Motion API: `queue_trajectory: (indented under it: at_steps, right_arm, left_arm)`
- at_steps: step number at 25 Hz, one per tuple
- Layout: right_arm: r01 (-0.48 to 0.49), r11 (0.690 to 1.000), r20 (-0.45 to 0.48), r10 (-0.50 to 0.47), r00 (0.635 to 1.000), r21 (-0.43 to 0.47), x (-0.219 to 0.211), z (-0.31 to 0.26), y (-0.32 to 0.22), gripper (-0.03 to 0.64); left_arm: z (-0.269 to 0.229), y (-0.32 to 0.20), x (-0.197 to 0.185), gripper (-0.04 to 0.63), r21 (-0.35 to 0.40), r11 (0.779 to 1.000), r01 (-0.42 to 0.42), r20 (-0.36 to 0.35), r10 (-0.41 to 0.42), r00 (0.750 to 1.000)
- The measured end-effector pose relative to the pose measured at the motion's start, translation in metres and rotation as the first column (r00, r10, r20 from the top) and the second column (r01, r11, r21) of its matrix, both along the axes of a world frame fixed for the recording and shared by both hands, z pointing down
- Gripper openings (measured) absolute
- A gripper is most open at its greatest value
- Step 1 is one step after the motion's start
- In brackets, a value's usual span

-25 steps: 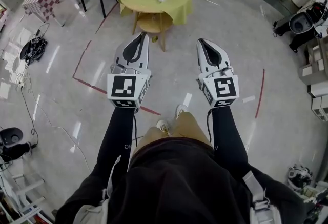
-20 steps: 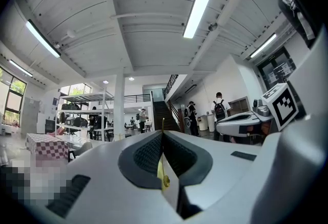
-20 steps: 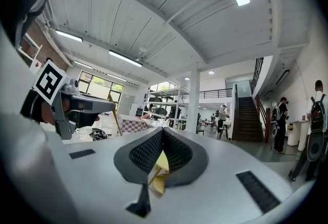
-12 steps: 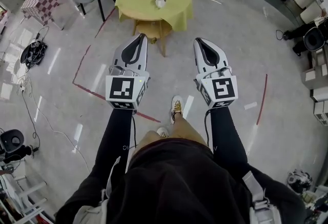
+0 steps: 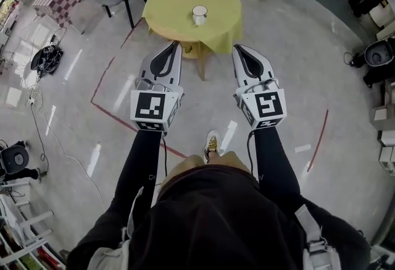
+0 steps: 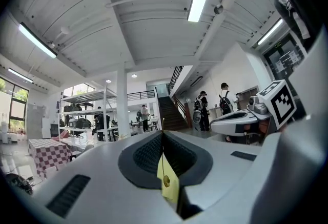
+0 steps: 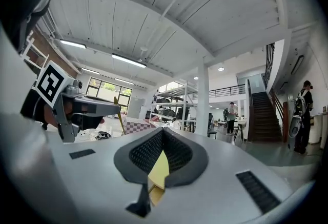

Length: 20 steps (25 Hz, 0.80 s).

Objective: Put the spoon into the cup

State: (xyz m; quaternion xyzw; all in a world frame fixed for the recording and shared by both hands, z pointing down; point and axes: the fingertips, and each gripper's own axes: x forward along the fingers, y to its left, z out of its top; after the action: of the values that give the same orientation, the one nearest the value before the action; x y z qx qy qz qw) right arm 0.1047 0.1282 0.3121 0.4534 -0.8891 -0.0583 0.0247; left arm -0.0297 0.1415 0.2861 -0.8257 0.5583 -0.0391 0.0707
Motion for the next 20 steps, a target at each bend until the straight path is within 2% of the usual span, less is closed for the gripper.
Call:
queue_trajectory:
  at_steps: [8, 15, 20]
  right_arm:
    - [0.025, 1.0, 0.024, -0.025, 0.999, 0.008, 0.009, 0.001, -0.078, 0.027]
    - [0.051, 0.999, 0.031, -0.051, 0.998, 0.002, 0.008, -0.001, -0.118, 0.026]
    - [0.052, 0.999, 0.027, -0.051, 0.998, -0.008, -0.002, 0.01, -0.145, 0.026]
  left_arm:
    - [0.004, -0.064, 0.002, 0.017, 0.005, 0.999, 0.043, 0.008, -0.043, 0.999]
    - [0.002, -0.1, 0.004, 0.017, 0.002, 0.998, 0.063, 0.006, -0.063, 0.998]
    - [0.012, -0.128, -0.008, 0.017, -0.013, 0.997, 0.073, 0.004, -0.073, 0.997]
